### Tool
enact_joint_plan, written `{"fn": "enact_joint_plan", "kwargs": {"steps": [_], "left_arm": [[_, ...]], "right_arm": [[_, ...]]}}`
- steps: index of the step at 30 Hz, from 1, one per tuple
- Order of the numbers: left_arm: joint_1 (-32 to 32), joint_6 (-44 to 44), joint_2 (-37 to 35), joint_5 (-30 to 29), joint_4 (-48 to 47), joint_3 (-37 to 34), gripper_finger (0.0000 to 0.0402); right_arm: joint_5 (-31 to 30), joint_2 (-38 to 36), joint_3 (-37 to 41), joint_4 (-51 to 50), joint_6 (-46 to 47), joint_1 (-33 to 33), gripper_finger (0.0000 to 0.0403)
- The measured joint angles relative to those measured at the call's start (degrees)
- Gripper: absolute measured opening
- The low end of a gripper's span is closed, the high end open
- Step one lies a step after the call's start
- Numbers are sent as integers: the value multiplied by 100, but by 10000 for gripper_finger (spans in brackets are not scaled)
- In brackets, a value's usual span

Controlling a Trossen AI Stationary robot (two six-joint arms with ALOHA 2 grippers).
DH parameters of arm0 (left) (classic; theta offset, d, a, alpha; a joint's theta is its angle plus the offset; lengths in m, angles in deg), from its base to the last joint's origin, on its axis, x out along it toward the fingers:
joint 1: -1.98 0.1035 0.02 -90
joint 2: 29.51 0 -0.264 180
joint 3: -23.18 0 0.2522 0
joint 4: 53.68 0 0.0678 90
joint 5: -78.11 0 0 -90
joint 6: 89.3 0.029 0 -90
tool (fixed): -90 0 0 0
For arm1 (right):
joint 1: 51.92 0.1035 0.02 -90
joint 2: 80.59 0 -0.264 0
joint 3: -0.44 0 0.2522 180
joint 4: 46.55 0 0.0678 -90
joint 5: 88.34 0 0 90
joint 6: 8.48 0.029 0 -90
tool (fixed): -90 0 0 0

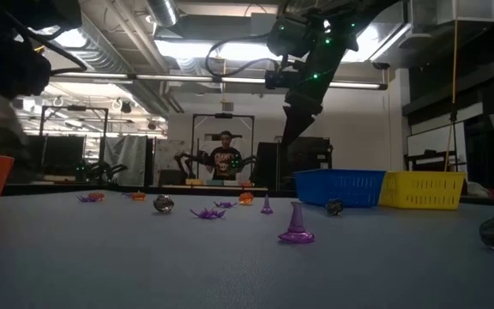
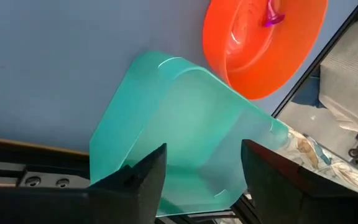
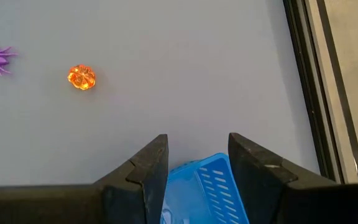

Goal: Sort Halloween decoration
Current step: Put the brown skull toy into the green bin, then put the violet spider toy into the blue box

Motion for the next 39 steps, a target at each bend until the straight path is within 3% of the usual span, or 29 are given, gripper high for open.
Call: {"fn": "enact_joint_plan", "kwargs": {"steps": [15, 21, 31, 39], "left_arm": [[4, 29, 0, 40, 63, -2, 195], [4, -5, 0, 29, 494, -2, 195], [4, -267, 0, 5, 930, -2, 195], [7, -295, 0, -822, 941, -2, 195]], "right_arm": [[-4, 0, 0, 66, -308, -6, 167], [185, 0, 0, 139, -305, 1, 167], [1578, 0, 0, 720, -562, 10, 167], [3337, 7, 0, 1151, -1139, 96, 167]]}}
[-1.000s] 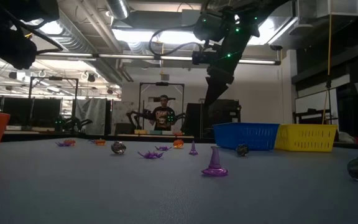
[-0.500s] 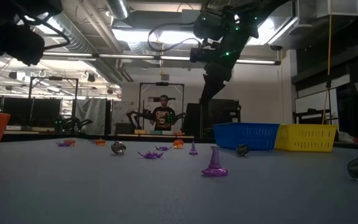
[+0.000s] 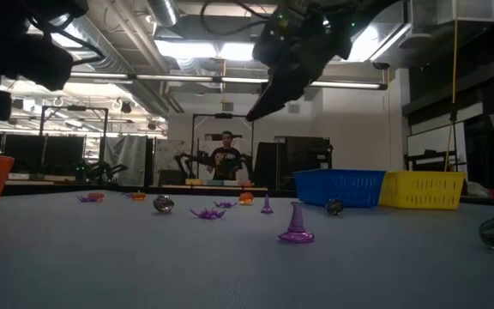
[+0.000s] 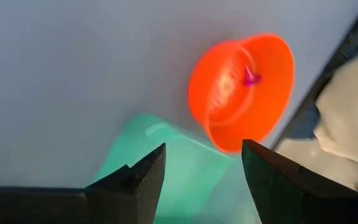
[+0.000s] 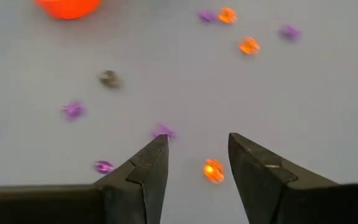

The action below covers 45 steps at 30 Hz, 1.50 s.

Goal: Sort Halloween decoration
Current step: Put the violet spider toy into the blue box

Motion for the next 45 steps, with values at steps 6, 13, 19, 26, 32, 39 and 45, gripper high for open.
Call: {"fn": "enact_joint_plan", "kwargs": {"steps": [6, 13, 19, 26, 32, 39, 45], "left_arm": [[0, 10, 0, -763, 6, 0, 195], [0, 12, 0, -992, 7, 0, 195], [-1, 12, 0, -998, 7, 0, 195], [-2, 14, 0, -1160, 7, 0, 195], [0, 14, -2, -1357, 9, 0, 195], [0, 10, -2, -1359, 16, 0, 195], [0, 10, 0, -1361, 58, 0, 195]], "right_arm": [[73, 229, 0, 220, -884, 477, 167], [-343, 728, 0, 597, -1544, 881, 167], [-584, 1180, 0, 1198, -1552, 920, 167], [-585, 1649, 0, 1383, -1563, 915, 167], [-802, 1888, 0, 1468, -1558, 911, 167], [-1036, 1929, -3, 1403, -1531, 872, 167], [-1024, 2007, -21, 1313, -1348, 803, 167]]}}
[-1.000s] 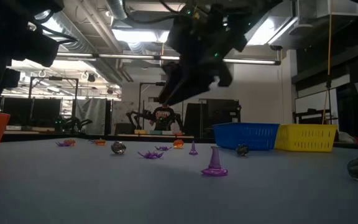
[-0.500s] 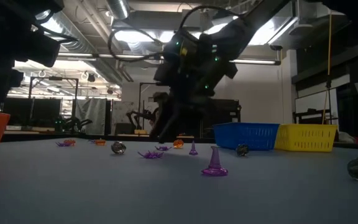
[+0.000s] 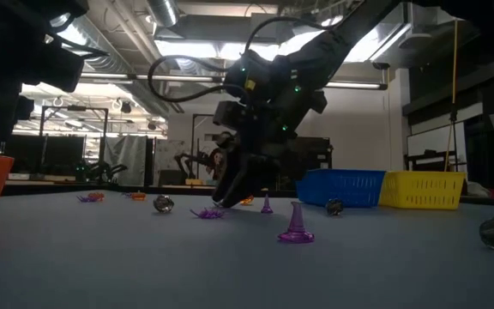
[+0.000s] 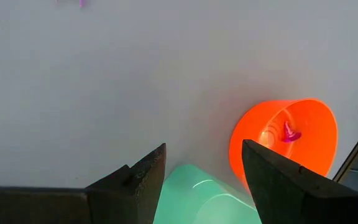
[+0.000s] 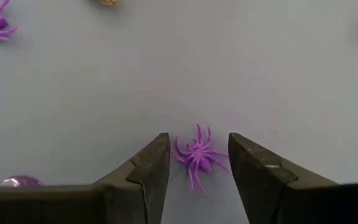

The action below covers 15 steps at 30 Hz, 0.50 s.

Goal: Sort Halloween decoration
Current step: Put the violet spider toy into the blue box

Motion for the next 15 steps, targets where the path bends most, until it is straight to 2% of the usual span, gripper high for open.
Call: {"fn": "enact_joint_plan", "kwargs": {"steps": [15], "left_arm": [[0, -5, -2, -2, 32, 0, 195]], "right_arm": [[2, 19, 1, -71, 430, 0, 160]]}}
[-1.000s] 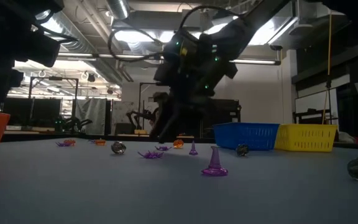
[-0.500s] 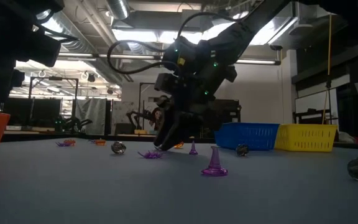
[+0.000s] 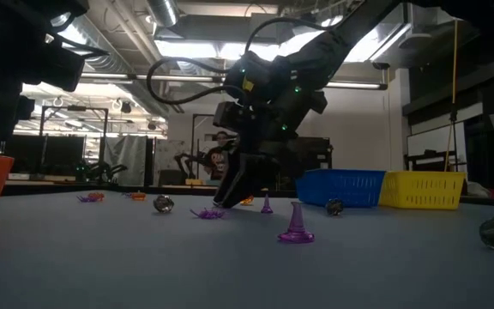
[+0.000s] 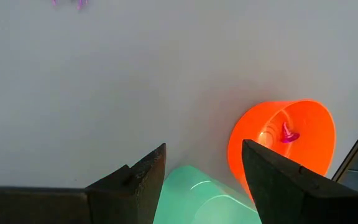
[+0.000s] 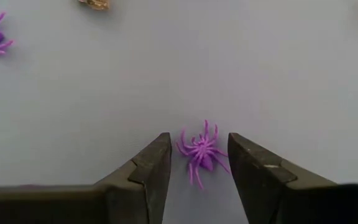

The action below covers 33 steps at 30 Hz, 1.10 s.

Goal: Sort Halloween decoration
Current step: Put the violet spider toy into the blue box

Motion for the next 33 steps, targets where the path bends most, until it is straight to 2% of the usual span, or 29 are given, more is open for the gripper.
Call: {"fn": "enact_joint_plan", "kwargs": {"steps": [10, 14, 26, 33], "left_arm": [[-2, -4, 0, 0, 0, 0, 195], [0, -6, 0, 2, -2, 0, 195], [0, -4, 0, 2, -2, 0, 195], [0, -4, 0, 0, -2, 0, 195]], "right_arm": [[44, 4, 13, -38, -4, 11, 69], [44, 9, 15, -15, -8, 11, 46], [-2, -32, 24, 5, -8, 11, 33], [-168, -370, 40, -227, -21, -11, 33]]}}
